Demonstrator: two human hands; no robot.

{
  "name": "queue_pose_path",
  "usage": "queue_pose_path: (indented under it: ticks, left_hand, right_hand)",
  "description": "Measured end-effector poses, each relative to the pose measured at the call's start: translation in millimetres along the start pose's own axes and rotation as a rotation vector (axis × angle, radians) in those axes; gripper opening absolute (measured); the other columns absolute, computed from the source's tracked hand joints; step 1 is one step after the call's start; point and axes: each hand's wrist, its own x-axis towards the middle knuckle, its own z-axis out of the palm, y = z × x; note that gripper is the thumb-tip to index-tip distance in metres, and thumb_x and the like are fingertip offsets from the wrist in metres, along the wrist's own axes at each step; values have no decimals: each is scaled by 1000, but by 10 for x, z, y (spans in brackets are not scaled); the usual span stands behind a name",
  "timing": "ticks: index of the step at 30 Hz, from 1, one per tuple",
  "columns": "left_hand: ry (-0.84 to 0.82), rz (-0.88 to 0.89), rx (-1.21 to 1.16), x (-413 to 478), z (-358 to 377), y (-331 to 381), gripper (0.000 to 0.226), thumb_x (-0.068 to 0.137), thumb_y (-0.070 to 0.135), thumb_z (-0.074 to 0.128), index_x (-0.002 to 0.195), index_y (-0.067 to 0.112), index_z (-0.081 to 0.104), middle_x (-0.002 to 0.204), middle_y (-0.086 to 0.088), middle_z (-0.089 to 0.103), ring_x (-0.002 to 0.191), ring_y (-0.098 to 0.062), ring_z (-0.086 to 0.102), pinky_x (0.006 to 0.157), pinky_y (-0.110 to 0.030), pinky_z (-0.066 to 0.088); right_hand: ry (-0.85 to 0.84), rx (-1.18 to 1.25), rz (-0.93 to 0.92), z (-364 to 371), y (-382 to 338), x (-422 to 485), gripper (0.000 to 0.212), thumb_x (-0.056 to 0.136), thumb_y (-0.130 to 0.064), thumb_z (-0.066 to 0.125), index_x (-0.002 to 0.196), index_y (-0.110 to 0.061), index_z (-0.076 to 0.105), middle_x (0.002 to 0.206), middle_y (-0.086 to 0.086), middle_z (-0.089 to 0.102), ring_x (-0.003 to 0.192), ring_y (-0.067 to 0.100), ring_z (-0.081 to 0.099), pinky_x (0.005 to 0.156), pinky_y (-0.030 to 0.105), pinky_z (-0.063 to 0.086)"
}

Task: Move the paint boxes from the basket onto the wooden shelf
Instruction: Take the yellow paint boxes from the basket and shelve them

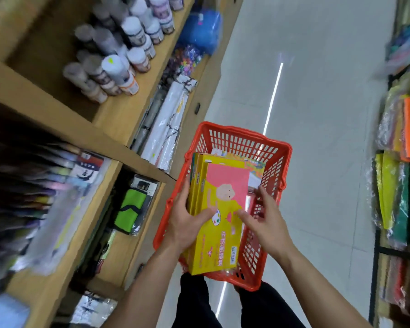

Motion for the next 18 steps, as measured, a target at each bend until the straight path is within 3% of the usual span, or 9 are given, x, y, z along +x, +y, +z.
queue_pose_path:
  ticks: [2,5,9,12,15,16,18]
  left_hand:
    - [69,29,-86,-203,-162,290,93,69,43,85,149,56,38,128,11,73,110,-11,74,86,-37,62]
    - [194,94,-200,-491,-421,666,86,68,43,86,142,60,45,123,14,76,109,-15,75,81,-34,63]
    - [350,187,-324,-862,-751,1054,88,74,43,82,150,52,39,130,13,72,116,-19,72,92,-48,59]
    - [463,274,-387,-1200,-1058,1226,87,80,38,79,154,46,35,136,12,69,119,-19,70,87,-38,62]
    - [549,363,-420,-1657,-1384,1305,84,76,36,76,149,53,38,147,3,61,125,-21,66,86,-34,60]
    - [594,385,-421,-1809,-1492,1317,86,73,34,76,147,56,38,152,-1,55,129,-24,63,89,-37,59]
    - [711,396,-413,-2102,-1704,1328,90,67,36,77,145,57,36,158,-7,42,138,-31,52,102,-55,52]
  right_hand:
    - [-197,158,-43,77,-357,-33,63,74,-70,73,131,-67,45,136,-22,63,120,5,65,94,29,55]
    - [-377,328,-111,260,-872,-121,68,76,-65,79,137,-56,51,132,-12,71,116,15,71,84,25,58]
    - [-456,419,-253,494,-1576,-251,66,76,-60,82,135,-58,53,134,-7,70,118,19,71,86,31,59]
    - [-580,440,-346,718,-2057,-412,63,81,-50,83,138,-47,56,134,1,70,117,26,71,86,39,61]
    - [-640,383,-428,964,-2461,-641,77,76,-57,84,145,-47,50,141,5,64,124,26,67,97,53,57]
    - [-654,353,-461,1054,-2592,-716,81,75,-59,83,147,-48,47,143,4,62,127,24,65,101,55,54]
    - [-718,295,-535,1253,-2866,-882,87,74,-60,83,150,-49,42,147,6,56,132,24,60,104,55,51]
